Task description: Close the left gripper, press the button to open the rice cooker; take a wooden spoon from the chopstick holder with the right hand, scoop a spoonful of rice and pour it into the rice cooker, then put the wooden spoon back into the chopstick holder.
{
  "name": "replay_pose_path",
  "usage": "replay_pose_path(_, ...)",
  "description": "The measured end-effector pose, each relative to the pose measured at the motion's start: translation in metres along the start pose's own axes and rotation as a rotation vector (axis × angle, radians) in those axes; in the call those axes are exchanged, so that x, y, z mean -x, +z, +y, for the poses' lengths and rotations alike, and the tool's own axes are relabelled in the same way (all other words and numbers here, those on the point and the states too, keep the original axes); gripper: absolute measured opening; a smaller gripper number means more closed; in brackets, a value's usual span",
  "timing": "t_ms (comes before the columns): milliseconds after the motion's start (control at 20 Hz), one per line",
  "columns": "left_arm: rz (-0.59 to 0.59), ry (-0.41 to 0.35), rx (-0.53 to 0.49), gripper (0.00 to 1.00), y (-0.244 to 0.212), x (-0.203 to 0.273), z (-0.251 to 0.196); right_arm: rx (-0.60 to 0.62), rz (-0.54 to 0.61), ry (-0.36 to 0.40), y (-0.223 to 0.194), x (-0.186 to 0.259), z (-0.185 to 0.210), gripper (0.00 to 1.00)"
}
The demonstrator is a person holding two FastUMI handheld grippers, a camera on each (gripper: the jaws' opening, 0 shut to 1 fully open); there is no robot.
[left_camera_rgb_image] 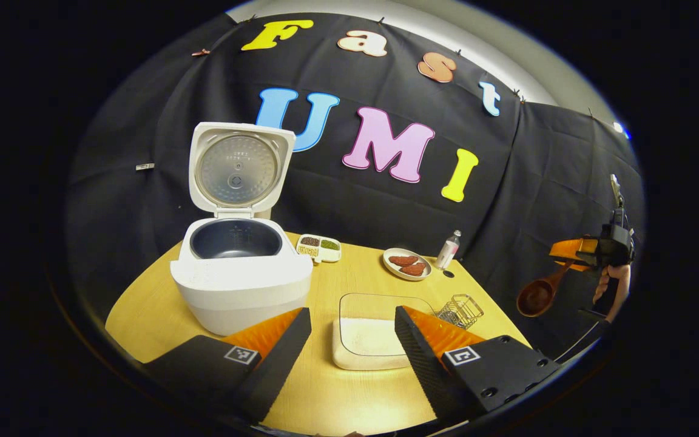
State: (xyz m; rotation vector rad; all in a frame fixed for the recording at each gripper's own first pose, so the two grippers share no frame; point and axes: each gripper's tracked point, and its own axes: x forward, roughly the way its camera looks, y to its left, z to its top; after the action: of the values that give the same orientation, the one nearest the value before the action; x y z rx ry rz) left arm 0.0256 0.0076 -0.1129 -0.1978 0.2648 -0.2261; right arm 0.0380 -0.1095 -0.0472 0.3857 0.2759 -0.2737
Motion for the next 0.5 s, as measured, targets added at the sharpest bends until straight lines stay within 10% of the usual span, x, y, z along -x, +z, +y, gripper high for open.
replay_pose_path(500, -0.002, 0.108, 0.106, 0.96, -0.013, 0.027, 0.074, 0.093, 0.13, 0.177, -0.08, -0.052, 0.136, 0.23)
